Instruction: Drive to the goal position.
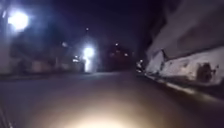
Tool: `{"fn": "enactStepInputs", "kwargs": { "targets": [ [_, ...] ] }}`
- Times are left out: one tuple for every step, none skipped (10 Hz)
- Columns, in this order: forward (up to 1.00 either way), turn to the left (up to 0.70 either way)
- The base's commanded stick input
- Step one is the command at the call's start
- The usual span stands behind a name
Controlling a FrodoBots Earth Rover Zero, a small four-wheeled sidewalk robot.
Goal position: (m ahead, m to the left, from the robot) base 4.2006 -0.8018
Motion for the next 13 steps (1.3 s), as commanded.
{"fn": "enactStepInputs", "kwargs": {
  "targets": [
    [0.70, 0.02],
    [0.70, 0.02],
    [0.70, 0.02],
    [0.70, -0.06],
    [0.70, -0.33],
    [0.70, -0.33],
    [0.70, -0.33],
    [0.70, -0.33],
    [0.70, -0.33],
    [0.70, -0.33],
    [0.70, -0.33],
    [0.70, -0.33],
    [0.70, -0.24]
  ]
}}
